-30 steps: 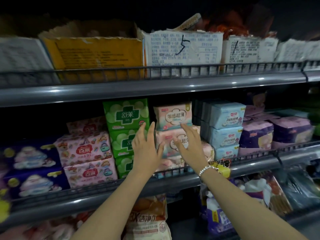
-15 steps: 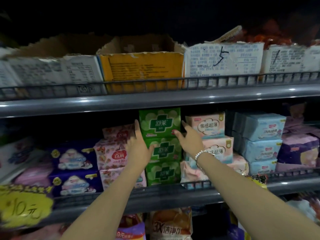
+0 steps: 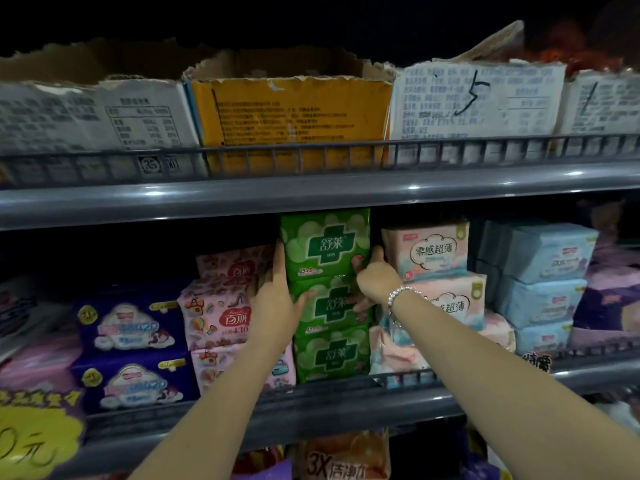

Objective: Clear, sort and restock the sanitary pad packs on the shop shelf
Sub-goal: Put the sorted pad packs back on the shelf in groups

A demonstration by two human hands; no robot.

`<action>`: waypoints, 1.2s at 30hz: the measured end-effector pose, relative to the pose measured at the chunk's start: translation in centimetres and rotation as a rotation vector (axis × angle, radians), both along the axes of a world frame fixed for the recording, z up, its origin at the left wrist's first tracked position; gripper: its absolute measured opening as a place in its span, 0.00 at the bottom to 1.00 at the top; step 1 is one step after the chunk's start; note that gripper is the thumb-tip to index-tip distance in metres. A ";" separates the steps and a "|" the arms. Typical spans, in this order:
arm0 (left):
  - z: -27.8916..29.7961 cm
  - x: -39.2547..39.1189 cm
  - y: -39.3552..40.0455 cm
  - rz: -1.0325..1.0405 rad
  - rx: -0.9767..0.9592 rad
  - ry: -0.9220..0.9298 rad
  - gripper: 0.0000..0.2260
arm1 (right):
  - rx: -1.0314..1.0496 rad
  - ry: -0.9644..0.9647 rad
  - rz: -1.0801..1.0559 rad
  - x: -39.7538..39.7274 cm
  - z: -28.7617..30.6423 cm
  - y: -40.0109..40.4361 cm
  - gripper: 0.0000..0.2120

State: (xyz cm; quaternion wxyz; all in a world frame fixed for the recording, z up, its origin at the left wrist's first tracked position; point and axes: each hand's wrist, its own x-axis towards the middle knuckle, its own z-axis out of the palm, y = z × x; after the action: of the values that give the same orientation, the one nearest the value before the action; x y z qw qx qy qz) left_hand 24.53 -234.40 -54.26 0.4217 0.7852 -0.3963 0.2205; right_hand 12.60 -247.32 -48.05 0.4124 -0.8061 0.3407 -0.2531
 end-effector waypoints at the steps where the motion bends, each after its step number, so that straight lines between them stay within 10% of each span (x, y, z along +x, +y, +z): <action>1: 0.0 0.1 0.1 -0.009 0.000 0.006 0.47 | 0.049 -0.010 0.001 0.0 0.1 0.3 0.21; 20: 1.0 -1.9 0.7 0.031 0.060 0.108 0.50 | -0.100 -0.089 -0.102 -1.5 -1.0 1.8 0.16; 27: -2.7 -3.0 0.2 0.197 0.418 -0.591 0.62 | -0.247 -0.282 -0.099 -3.4 -6.7 4.4 0.21; 36: -4.3 -0.4 -0.3 0.308 0.605 -0.700 0.66 | -0.285 -0.087 0.054 -2.6 -11.8 4.3 0.33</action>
State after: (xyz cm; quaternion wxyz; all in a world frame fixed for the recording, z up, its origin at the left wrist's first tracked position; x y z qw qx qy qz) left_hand 24.13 -234.66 -58.60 -0.0215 0.8006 -0.4400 0.4061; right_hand 9.97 -243.05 -59.90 0.3148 -0.8536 0.2615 -0.3224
